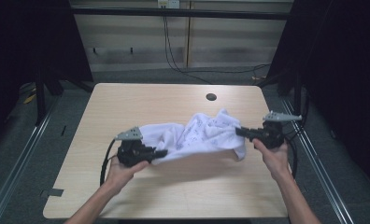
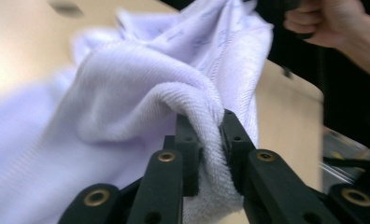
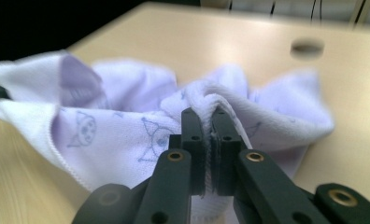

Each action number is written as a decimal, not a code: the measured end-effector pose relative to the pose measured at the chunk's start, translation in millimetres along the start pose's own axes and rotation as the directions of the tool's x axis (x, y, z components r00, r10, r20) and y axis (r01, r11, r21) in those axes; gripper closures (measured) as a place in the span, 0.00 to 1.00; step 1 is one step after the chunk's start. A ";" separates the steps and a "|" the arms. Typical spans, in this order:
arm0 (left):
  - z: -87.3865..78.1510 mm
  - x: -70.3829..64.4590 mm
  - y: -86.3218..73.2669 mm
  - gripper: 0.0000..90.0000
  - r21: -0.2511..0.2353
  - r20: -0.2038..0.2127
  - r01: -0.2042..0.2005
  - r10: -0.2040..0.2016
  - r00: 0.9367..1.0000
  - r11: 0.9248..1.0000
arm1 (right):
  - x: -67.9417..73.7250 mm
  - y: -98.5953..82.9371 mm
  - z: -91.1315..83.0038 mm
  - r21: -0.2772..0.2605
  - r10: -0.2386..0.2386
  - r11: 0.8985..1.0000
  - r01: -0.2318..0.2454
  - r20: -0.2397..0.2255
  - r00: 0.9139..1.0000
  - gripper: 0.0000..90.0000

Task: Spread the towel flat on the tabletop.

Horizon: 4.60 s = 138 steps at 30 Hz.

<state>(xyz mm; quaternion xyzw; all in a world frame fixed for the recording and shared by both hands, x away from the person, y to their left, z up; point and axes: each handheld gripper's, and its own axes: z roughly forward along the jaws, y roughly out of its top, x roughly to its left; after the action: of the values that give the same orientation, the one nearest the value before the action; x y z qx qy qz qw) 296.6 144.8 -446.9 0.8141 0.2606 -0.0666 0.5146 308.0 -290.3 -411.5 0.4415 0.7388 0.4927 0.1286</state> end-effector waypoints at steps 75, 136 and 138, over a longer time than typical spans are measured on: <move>6.0 29.9 -47.1 0.91 0.216 -0.162 -0.004 0.040 0.986 0.976 | 55.3 -104.5 -29.8 0.167 -0.076 0.983 0.069 0.034 0.997 0.62; 18.3 -1.3 -27.8 0.68 0.136 -0.045 -0.071 0.078 0.996 0.988 | 34.8 -93.9 -22.6 0.094 -0.008 0.996 0.001 0.069 0.998 0.96; 8.6 11.2 -21.9 0.68 0.060 -0.082 -0.049 0.054 0.995 0.997 | 35.7 -91.5 -19.4 0.097 -0.017 0.995 0.010 0.065 0.998 0.96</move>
<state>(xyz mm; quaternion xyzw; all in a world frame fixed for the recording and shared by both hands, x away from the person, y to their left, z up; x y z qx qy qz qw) 296.8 148.7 -472.7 0.8373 0.2587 -0.0270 0.4809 227.1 -285.8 -470.4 0.4581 0.7601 0.4408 0.1344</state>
